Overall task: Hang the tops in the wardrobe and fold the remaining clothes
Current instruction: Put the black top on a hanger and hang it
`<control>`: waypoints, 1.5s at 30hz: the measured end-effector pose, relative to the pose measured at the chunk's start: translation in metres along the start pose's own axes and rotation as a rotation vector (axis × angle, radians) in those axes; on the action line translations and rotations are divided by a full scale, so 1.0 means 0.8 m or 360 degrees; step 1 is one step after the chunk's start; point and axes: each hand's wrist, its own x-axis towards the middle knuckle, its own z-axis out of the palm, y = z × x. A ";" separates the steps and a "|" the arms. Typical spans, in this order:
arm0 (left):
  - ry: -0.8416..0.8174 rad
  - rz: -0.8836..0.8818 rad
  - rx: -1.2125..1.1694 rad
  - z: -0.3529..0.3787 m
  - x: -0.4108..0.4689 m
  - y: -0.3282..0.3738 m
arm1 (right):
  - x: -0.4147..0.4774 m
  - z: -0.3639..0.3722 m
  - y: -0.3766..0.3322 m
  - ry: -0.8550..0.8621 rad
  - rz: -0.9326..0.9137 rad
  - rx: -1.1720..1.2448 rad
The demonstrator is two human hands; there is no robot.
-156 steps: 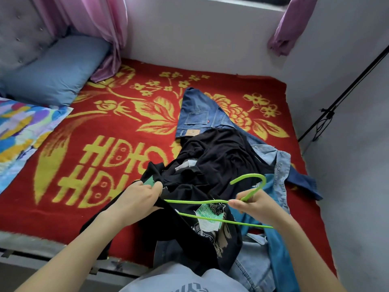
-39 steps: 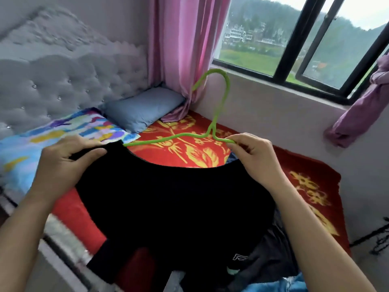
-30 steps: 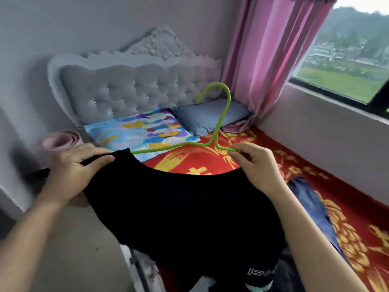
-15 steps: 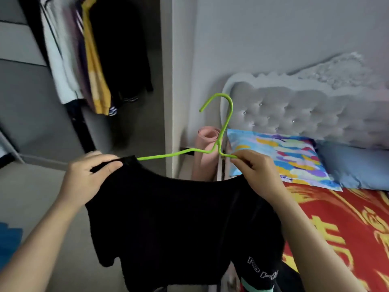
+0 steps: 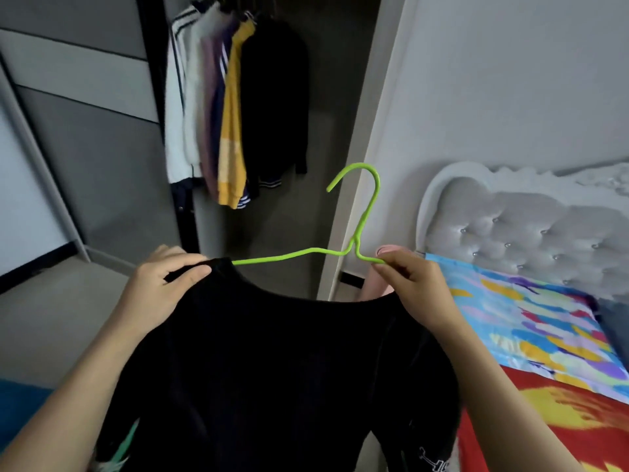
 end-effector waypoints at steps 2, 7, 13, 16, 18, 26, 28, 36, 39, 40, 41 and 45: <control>-0.0046 0.0002 0.0036 -0.004 0.020 -0.025 | 0.030 0.026 -0.004 -0.0010 -0.0011 0.0042; -0.0082 0.0100 0.0102 -0.028 0.055 -0.069 | 0.089 0.083 -0.023 -0.0138 -0.0198 -0.0187; -0.0123 -0.0060 0.0115 -0.035 0.082 -0.117 | 0.133 0.115 -0.020 -0.0459 -0.0204 -0.0238; -0.0075 -0.0280 0.0065 -0.023 0.104 -0.133 | 0.157 0.128 -0.009 -0.0492 -0.0132 -0.0106; -0.0082 -0.0343 0.0189 -0.012 0.123 -0.149 | 0.180 0.142 0.004 -0.0522 -0.0067 -0.0032; 0.0004 -0.0453 0.0411 0.032 0.208 -0.204 | 0.305 0.204 0.109 -0.0543 0.0623 0.0323; 0.0016 -0.0448 0.0444 0.045 0.236 -0.213 | 0.331 0.218 0.136 -0.0536 0.0747 0.0373; 0.0056 -0.0404 0.0415 0.106 0.319 -0.240 | 0.423 0.242 0.214 -0.0532 0.1068 0.0498; 0.0033 -0.0396 0.0388 0.117 0.338 -0.250 | 0.445 0.254 0.231 -0.0633 0.1261 0.0643; 0.0040 -0.0390 0.0376 0.119 0.346 -0.255 | 0.453 0.260 0.238 -0.0656 0.1323 0.0676; 0.0049 -0.0387 0.0364 0.120 0.354 -0.261 | 0.461 0.267 0.245 -0.0654 0.1373 0.0700; 0.0048 -0.0370 0.0293 0.130 0.387 -0.284 | 0.500 0.294 0.262 -0.0593 0.1519 0.0806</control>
